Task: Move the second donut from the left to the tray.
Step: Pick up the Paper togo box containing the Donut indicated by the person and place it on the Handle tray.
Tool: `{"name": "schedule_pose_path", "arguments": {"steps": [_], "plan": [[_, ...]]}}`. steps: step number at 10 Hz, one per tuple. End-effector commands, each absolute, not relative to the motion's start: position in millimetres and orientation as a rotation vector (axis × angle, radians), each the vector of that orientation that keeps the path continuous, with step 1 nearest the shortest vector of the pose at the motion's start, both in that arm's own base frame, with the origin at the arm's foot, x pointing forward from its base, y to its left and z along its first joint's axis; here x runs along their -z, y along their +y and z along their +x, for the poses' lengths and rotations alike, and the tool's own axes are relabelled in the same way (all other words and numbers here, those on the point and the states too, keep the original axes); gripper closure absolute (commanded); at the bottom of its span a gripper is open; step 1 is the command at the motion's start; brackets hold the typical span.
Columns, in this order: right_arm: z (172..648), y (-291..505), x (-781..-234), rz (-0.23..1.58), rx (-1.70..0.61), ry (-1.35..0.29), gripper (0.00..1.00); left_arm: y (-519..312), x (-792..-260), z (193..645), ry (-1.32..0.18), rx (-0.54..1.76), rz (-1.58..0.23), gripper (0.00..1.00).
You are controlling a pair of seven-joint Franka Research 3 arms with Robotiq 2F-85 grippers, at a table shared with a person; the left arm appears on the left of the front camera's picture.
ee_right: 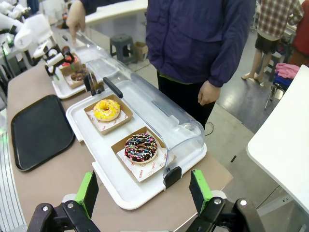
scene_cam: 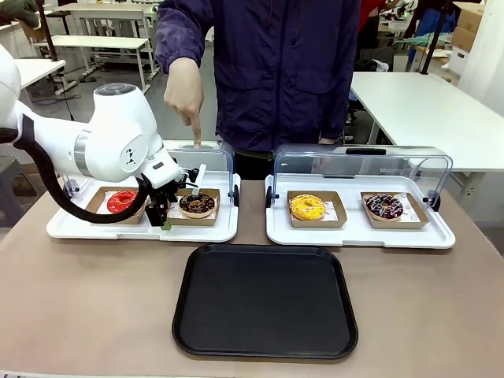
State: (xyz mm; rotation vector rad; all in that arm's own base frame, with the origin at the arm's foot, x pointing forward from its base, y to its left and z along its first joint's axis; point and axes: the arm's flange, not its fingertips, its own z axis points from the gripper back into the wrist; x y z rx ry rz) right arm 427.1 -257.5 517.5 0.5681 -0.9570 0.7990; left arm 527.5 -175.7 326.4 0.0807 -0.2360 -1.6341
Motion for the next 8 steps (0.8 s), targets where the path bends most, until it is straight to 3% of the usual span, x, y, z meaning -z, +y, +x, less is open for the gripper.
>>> {"name": "schedule_pose_path", "arguments": {"steps": [1,5,6,7,8], "plan": [[426.7,-256.9,-519.2,0.567,-0.807,-0.96,0.0,-178.6,-322.7,533.6,-0.229,1.619,0.095,0.0],[426.7,-256.9,-519.2,0.567,-0.807,-0.96,0.0,-182.0,-319.3,536.3,-0.216,1.624,0.057,0.0],[426.7,-256.9,-519.2,0.567,-0.807,-0.96,0.0,-182.1,-319.3,536.4,-0.206,1.622,0.056,0.58],[426.7,-256.9,-519.2,0.567,-0.807,-0.96,0.0,-181.7,-319.5,535.8,-0.199,1.618,0.057,0.58],[426.7,-256.9,-519.2,0.567,-0.807,-0.96,0.0,-182.1,-319.3,535.3,-0.193,1.621,0.049,1.0]]}}
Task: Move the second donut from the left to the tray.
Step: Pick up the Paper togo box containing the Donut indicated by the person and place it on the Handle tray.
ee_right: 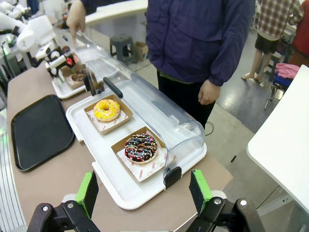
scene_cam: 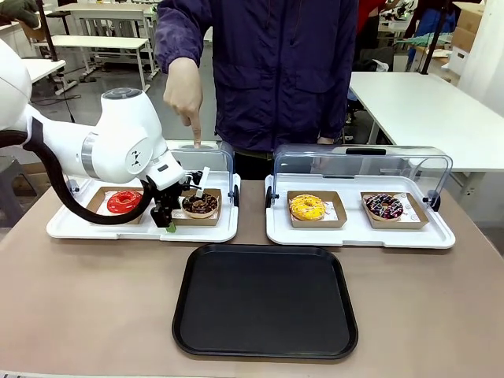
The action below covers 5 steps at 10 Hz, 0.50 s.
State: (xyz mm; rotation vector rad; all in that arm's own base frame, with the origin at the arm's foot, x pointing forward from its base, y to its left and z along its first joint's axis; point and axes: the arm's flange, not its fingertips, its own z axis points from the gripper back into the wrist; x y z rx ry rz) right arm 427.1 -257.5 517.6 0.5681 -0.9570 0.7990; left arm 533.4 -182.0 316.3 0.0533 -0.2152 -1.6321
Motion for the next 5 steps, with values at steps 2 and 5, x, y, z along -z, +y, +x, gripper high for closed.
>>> {"name": "schedule_pose_path", "arguments": {"steps": [2,5], "plan": [[426.7,-256.9,-519.2,0.567,-0.807,-0.96,0.0,-182.0,-319.8,534.3,-0.185,1.621,0.043,1.0],[426.7,-256.9,-519.2,0.567,-0.807,-0.96,0.0,-181.5,-320.0,533.4,-0.172,1.621,0.038,1.0]]}}
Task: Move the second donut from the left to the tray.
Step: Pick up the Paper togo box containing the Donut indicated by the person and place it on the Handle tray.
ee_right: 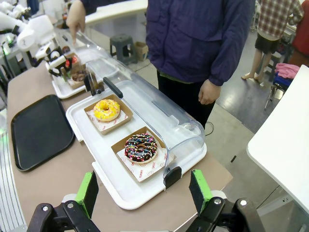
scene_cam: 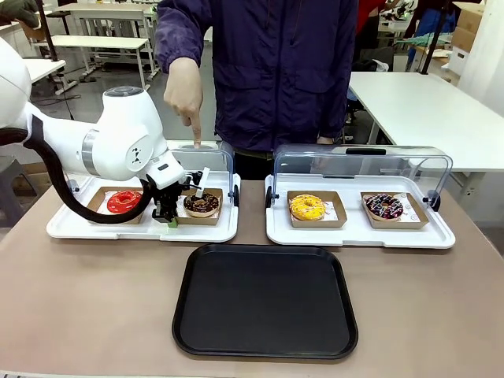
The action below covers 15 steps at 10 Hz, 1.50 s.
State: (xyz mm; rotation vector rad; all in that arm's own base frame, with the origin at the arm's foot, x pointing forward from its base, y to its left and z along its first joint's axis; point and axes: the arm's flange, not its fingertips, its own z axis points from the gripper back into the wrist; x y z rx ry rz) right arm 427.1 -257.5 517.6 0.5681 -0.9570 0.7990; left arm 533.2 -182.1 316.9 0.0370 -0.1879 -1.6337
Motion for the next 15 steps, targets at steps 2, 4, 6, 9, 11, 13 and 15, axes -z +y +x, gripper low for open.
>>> {"name": "schedule_pose_path", "arguments": {"steps": [2,4,6,9,11,13,15], "plan": [[426.7,-256.9,-519.2,0.567,-0.807,-0.96,0.0,-180.8,-320.5,531.3,-0.156,1.619,0.036,1.0],[426.7,-256.9,-519.2,0.567,-0.807,-0.96,0.0,-179.2,-317.0,533.5,-0.134,1.63,0.026,1.0],[426.7,-256.9,-519.2,0.567,-0.807,-0.96,0.0,-181.0,-317.1,533.1,-0.17,1.633,0.027,1.0],[426.7,-256.9,-519.2,0.567,-0.807,-0.96,0.0,-181.0,-317.1,533.1,-0.17,1.633,0.027,1.0],[426.7,-256.9,-519.2,0.567,-0.807,-0.96,0.0,-180.0,-331.5,529.3,-0.185,1.603,0.066,0.98],[426.7,-256.9,-519.2,0.567,-0.807,-0.96,0.0,-182.0,-361.9,513.5,-0.211,1.576,0.137,0.98],[426.7,-256.9,-519.2,0.567,-0.807,-0.96,0.0,-181.6,-383.3,503.6,-0.24,1.576,0.145,0.98]]}}
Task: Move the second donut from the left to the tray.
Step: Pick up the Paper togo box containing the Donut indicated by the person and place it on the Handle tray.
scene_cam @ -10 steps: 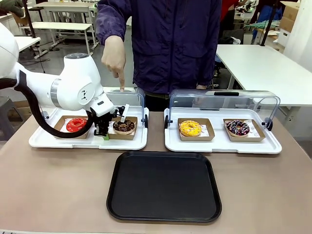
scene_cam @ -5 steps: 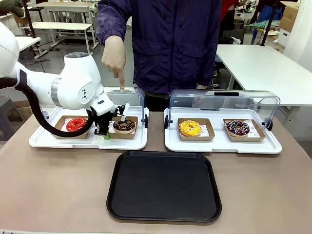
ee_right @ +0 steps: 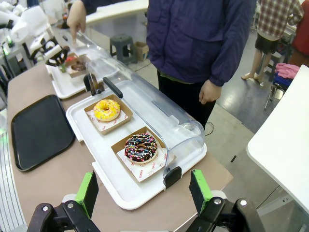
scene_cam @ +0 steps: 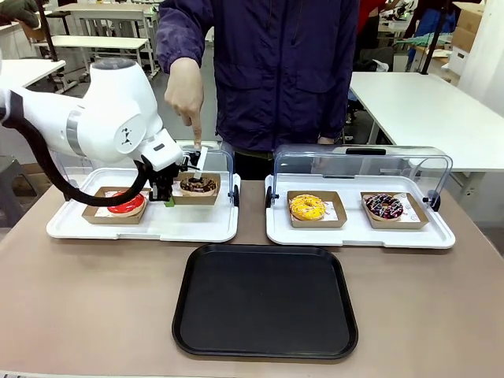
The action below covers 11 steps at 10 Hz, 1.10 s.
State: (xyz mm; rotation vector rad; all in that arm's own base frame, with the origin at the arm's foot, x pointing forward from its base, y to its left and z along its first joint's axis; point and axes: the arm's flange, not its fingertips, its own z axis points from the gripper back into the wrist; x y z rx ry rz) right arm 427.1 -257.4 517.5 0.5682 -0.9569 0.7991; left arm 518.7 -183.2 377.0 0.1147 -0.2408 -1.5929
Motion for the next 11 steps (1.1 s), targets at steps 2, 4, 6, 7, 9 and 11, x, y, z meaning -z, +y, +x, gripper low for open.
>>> {"name": "schedule_pose_path", "arguments": {"steps": [2,4,6,7,9,11], "plan": [[426.7,-256.9,-519.2,0.567,-0.807,-0.96,0.0,-186.1,-406.6,479.9,-0.276,1.594,0.15,0.98],[426.7,-256.9,-519.2,0.567,-0.807,-0.96,0.0,-186.2,-429.0,442.4,-0.283,1.566,0.146,0.98],[426.7,-256.9,-519.2,0.567,-0.807,-0.96,0.0,-186.0,-443.1,398.1,-0.299,1.549,0.135,0.98],[426.7,-256.9,-519.2,0.567,-0.807,-0.96,0.0,-189.9,-446.7,375.9,-0.299,1.561,0.127,0.98],[426.7,-256.9,-519.2,0.567,-0.807,-0.96,0.0,-201.2,-446.6,346.8,-0.285,1.604,0.114,0.98],[426.7,-256.9,-519.2,0.567,-0.807,-0.96,0.0,-202.3,-446.6,355.6,-0.283,1.605,0.136,0.98]]}}
